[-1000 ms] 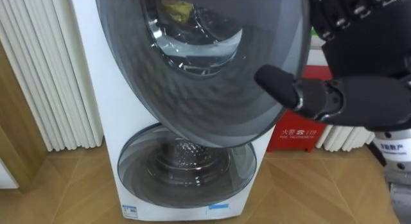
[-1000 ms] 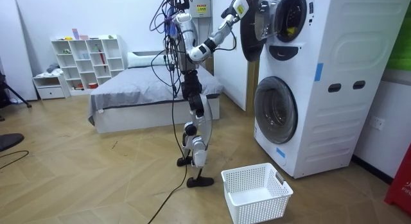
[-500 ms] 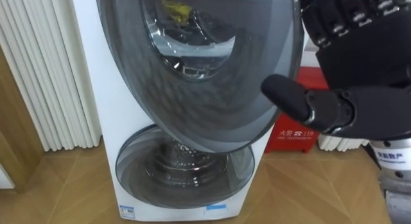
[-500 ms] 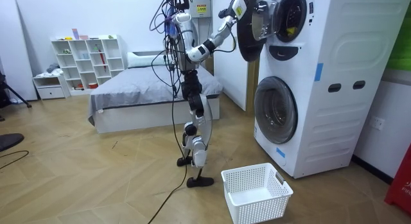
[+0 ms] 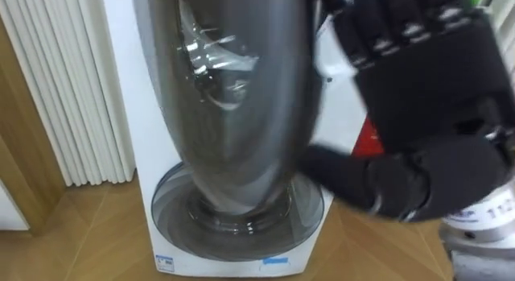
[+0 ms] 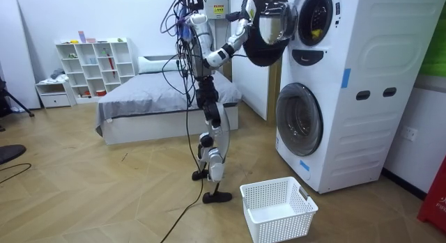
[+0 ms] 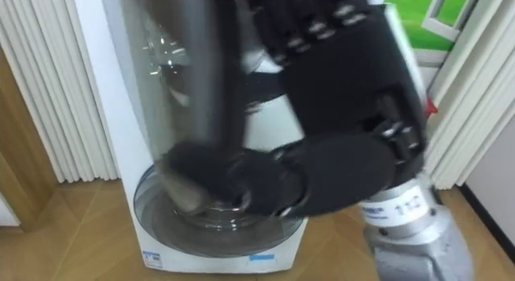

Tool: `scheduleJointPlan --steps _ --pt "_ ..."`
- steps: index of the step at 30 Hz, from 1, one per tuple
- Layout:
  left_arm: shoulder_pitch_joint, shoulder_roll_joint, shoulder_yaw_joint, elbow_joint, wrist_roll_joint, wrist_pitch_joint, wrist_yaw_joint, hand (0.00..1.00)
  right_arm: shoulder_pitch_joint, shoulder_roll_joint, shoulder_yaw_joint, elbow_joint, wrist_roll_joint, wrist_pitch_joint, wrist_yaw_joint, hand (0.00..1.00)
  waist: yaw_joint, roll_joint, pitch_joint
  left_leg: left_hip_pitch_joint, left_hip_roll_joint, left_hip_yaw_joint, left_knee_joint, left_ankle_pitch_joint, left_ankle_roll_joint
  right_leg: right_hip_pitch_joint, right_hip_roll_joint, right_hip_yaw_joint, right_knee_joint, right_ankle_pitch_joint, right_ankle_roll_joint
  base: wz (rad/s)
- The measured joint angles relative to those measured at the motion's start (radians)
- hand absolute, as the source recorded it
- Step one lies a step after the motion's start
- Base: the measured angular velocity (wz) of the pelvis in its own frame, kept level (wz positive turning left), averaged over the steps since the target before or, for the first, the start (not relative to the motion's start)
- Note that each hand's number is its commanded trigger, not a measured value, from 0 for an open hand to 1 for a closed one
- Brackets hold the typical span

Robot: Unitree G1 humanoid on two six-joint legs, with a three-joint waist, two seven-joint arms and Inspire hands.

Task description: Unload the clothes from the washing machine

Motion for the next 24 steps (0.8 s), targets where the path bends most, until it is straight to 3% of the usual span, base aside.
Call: scheduleJointPlan --steps 4,7,10,12,14,24 --pt "-0.019 0.004 -0.018 -0.003 0.0 0.0 -0.001 0.0 -0.027 0.0 0.076 0.001 -0.001 0.002 0.029 0.0 0.051 -0.002 -0.0012 -0.009 0.0 -0.014 0.0 0.002 0.0 0.003 0.0 -0.012 -0.011 0.002 -0.002 0.12" --pt "-0.027 0.004 -0.018 -0.003 -0.002 0.0 -0.002 0.0 -0.05 0.0 0.119 0.007 0.0 0.033 0.059 0.0 0.084 -0.006 -0.0005 -0.016 -0.001 -0.025 0.0 0.002 0.0 0.003 -0.002 -0.023 -0.015 0.002 -0.002 0.13" --pt "-0.029 0.004 -0.018 -0.004 -0.009 0.0 -0.003 0.0 -0.067 -0.012 0.161 0.036 -0.012 0.109 0.065 0.0 0.096 -0.009 0.0015 -0.022 -0.002 -0.035 0.0 0.002 0.0 0.003 -0.004 -0.034 -0.016 0.001 -0.002 0.11" --pt "-0.041 0.005 -0.017 -0.003 -0.01 0.0 -0.003 0.0 -0.066 -0.036 0.179 0.053 -0.07 0.179 0.061 0.0 0.099 -0.015 0.0099 -0.03 -0.003 -0.049 0.0 0.002 0.0 0.002 -0.005 -0.045 -0.018 0.001 -0.001 0.14" --pt "-0.047 0.005 -0.018 -0.003 -0.009 0.0 -0.003 0.0 -0.066 -0.049 0.186 0.053 -0.094 0.206 0.06 0.0 0.104 -0.016 0.0116 -0.036 -0.003 -0.053 -0.001 0.002 0.0 0.002 -0.005 -0.05 -0.026 0.001 -0.001 0.09" --pt "-0.057 -0.001 -0.018 -0.002 -0.011 0.003 -0.002 0.0 -0.069 -0.045 0.186 0.053 -0.121 0.246 0.057 0.0 0.11 -0.01 0.0151 -0.048 -0.002 -0.075 -0.005 0.002 0.0 0.0 -0.005 -0.075 -0.031 0.0 0.001 0.07"
